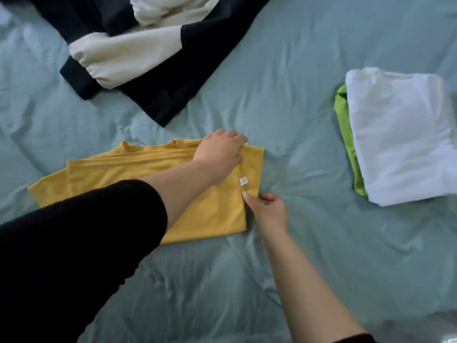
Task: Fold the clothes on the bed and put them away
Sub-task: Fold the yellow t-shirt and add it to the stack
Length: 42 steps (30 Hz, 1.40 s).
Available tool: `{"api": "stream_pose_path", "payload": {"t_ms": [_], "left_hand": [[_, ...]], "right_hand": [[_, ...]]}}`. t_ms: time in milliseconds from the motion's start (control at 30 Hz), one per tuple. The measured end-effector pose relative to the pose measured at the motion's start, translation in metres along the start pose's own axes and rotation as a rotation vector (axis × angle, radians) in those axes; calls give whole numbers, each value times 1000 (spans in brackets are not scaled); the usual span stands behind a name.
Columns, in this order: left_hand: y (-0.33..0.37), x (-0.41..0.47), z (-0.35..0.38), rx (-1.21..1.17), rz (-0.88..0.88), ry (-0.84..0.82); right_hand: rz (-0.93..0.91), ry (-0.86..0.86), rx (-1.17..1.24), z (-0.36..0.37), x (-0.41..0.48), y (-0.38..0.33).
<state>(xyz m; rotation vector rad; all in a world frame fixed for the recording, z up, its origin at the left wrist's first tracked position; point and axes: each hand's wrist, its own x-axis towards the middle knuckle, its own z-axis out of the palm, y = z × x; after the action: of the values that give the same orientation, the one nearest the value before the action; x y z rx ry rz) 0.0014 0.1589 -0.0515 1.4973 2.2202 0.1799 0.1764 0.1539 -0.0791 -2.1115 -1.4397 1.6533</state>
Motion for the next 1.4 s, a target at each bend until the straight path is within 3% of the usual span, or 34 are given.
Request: {"api": "stream_pose_path", "payload": {"t_ms": [267,467,600,767,1000,1100,1200,1333,1400], "left_hand": [[21,52,-7,43,22,-203],[3,39,-42,-159,6,-250],[-22,13,-56,-160,15,-239],[-44,-7,-46,-64,-22,-217],[-55,-16,-26,-53,-94,-216],[-42,-21,-18,93,-190,-165],[-20,-37,1,227,-275,-149],[-4,-55,36,192,-330,-105],[-6,-60,47,209,-303,-79]], "right_hand": [[10,31,-215,11,2,-5],[-7,-1,-268,7,-9,-7],[-60,57,-310,9,-15,-7],[-320,146,-375,14,-22,-1],[-835,123,-566,1,-14,19],[-996,97,-683,-15,-6,32],[-1078,71,-744,-28,-5,40],[-1086,107,-820,-23,-8,32],[-1129,24,-956,-18,-7,33]]}}
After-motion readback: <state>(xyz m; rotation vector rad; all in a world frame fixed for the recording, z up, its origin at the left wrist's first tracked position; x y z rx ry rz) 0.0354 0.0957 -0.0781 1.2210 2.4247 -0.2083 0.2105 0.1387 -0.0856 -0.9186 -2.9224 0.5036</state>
